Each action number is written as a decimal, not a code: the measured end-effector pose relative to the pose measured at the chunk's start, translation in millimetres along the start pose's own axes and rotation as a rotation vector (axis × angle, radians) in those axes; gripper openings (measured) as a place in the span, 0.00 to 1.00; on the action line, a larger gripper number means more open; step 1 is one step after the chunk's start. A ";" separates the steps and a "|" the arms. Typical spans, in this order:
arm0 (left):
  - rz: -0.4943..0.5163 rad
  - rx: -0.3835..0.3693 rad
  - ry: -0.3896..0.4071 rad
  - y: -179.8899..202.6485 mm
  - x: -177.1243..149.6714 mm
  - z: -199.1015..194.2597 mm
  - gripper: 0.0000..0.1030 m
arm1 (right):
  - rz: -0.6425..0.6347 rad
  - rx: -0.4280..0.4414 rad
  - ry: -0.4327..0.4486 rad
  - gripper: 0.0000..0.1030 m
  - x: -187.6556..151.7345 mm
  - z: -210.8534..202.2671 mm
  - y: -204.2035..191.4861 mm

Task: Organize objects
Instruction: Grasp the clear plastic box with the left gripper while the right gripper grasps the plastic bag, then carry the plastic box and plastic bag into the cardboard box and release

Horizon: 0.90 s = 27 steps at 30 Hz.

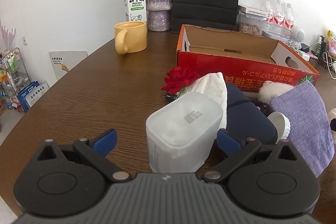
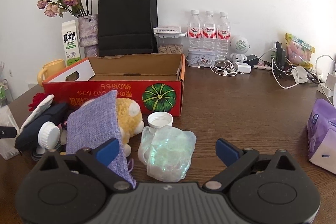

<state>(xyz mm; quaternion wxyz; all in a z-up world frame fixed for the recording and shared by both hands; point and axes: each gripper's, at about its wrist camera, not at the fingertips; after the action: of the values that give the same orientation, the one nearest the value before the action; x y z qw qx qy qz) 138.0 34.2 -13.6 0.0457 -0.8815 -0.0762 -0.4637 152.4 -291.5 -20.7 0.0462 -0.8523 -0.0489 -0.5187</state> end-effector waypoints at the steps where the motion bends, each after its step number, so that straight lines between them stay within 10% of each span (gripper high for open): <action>1: 0.005 0.002 0.003 1.1 0.6 0.4 1.00 | 0.001 0.003 -0.002 0.87 -0.2 2.5 0.7; 10: 0.036 -0.006 0.017 8.4 -0.8 2.0 1.00 | 0.042 0.071 -0.017 0.54 -3.4 13.2 8.6; 14: 0.034 -0.016 0.016 8.0 -0.3 2.4 0.95 | 0.054 0.083 -0.011 0.50 -4.8 13.7 10.1; 19: 0.019 -0.065 0.007 6.6 -3.6 1.5 0.64 | 0.052 0.086 -0.007 0.47 -5.7 12.8 9.0; 27: 0.021 -0.063 0.018 6.2 -7.5 -3.5 0.62 | 0.045 0.085 0.005 0.43 -6.0 8.2 6.6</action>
<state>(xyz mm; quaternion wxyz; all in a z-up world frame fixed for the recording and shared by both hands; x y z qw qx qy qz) 132.1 26.9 -17.8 0.0237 -0.8792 -0.0518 -0.4731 157.7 -297.2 -29.9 0.0941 -0.8491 -0.0514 -0.5172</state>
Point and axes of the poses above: each gripper's, at about its wrist camera, not at the fingertips, and z roughly the way its jaws point, y to its right, x to its top, and after that the axes turned 3 degrees about y, right-handed
